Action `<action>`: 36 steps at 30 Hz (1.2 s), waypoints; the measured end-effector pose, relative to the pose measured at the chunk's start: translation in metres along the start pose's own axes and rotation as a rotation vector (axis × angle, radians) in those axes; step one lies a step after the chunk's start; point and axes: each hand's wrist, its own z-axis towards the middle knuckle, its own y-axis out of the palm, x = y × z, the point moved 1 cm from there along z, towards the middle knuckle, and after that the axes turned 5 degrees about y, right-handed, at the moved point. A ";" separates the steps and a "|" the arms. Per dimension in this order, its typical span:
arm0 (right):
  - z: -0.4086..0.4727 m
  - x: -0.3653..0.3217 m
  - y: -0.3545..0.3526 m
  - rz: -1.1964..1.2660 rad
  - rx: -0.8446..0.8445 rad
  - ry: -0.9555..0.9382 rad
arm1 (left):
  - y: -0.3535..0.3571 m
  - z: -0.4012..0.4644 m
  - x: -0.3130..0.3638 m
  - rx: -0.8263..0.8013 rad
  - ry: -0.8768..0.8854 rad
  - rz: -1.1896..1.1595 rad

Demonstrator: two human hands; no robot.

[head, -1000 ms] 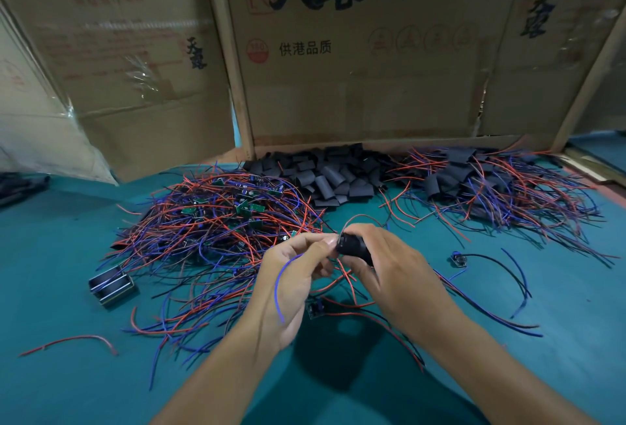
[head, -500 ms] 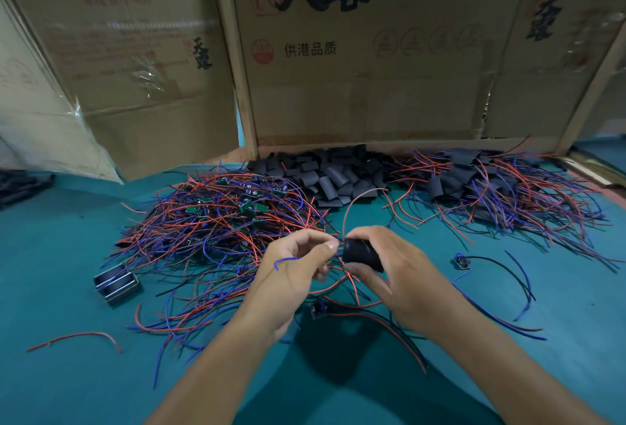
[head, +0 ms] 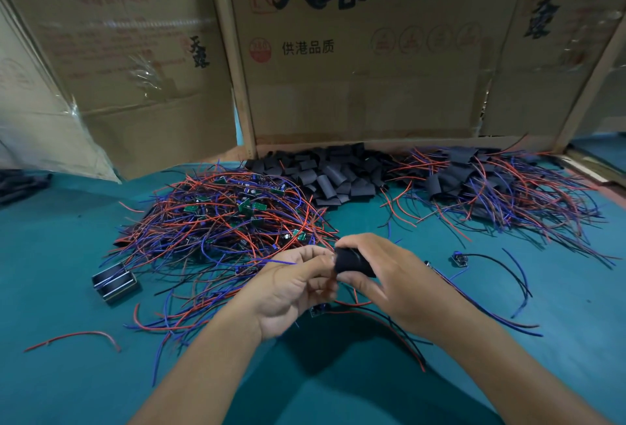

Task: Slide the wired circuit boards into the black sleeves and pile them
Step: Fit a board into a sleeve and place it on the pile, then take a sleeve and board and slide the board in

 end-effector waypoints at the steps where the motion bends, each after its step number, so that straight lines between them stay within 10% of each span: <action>1: 0.000 0.000 0.000 0.002 -0.002 -0.005 | 0.001 0.000 -0.001 0.000 -0.010 -0.017; 13: 0.000 0.008 -0.009 -0.090 -0.076 -0.024 | 0.006 -0.001 -0.002 -0.019 -0.022 -0.056; 23: 0.055 0.093 -0.088 -0.591 0.072 0.182 | -0.008 0.004 0.016 0.066 0.349 -0.485; 26: 0.083 0.126 -0.118 -0.936 0.043 0.080 | -0.007 0.002 0.015 0.146 0.519 -0.111; 31: 0.126 0.164 -0.153 -1.087 0.115 0.108 | -0.005 0.000 -0.003 0.087 1.015 1.173; 36: 0.136 0.202 -0.166 -1.081 0.007 0.476 | -0.004 0.001 -0.001 0.088 1.107 1.369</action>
